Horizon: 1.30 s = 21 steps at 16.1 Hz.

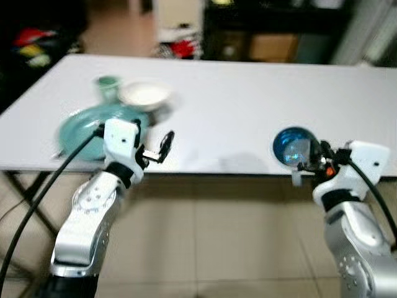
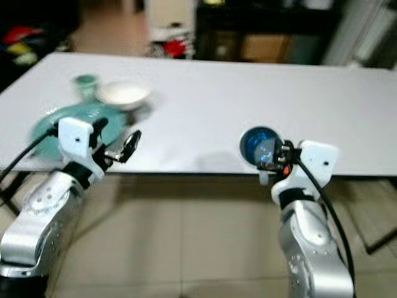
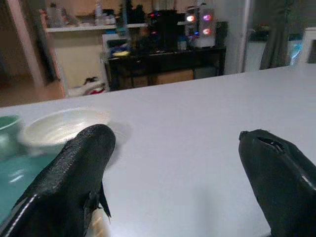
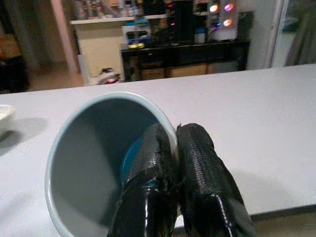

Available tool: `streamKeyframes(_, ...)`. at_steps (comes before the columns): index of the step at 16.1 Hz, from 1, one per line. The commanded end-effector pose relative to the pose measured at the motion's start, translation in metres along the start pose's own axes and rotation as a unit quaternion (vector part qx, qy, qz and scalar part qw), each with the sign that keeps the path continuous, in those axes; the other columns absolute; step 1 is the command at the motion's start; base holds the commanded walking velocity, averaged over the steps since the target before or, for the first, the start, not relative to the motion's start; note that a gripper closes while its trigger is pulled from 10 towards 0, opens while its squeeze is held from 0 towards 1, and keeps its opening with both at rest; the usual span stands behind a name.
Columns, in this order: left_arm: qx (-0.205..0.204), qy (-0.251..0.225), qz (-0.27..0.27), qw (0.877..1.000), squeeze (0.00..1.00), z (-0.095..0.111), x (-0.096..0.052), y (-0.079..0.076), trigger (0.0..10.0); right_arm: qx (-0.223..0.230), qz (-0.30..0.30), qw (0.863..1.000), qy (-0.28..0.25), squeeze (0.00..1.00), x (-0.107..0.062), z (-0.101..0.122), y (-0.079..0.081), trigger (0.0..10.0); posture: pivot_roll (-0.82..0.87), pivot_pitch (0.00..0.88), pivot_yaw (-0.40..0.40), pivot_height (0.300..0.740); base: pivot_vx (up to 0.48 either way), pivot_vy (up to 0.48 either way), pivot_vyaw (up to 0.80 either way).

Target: Setting the table

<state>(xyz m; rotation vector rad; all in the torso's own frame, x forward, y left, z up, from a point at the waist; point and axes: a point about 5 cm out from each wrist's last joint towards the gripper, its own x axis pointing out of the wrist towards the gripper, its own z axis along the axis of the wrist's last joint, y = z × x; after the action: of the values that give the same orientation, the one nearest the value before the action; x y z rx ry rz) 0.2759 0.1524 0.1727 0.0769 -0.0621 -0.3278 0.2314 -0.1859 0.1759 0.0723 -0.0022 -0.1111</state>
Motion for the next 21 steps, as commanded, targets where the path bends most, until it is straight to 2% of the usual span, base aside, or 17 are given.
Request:
streamKeyframes(1,0.000,-0.004,-0.004,1.000,0.00,0.0015,0.0011,-0.0041,10.0,-0.011,0.001,1.000,0.002,0.00,0.0026,0.0006,-0.0029,10.0,0.00,0.000,0.005,0.740,0.382,0.000,0.00)
streamKeyframes(7,0.001,-0.005,-0.004,1.000,0.00,0.0026,0.0017,-0.0041,10.0,0.002,0.029,1.000,0.008,0.00,0.0018,-0.0006,0.0046,10.0,0.00,0.000,0.009,0.740,0.384,0.000,0.00)
streamKeyframes(21,0.000,-0.003,-0.013,1.000,0.00,0.0020,0.0021,-0.0060,10.0,0.011,0.035,0.999,0.022,0.00,0.0036,-0.0026,0.0040,10.0,0.00,0.000,0.011,0.740,0.384,0.000,0.00)
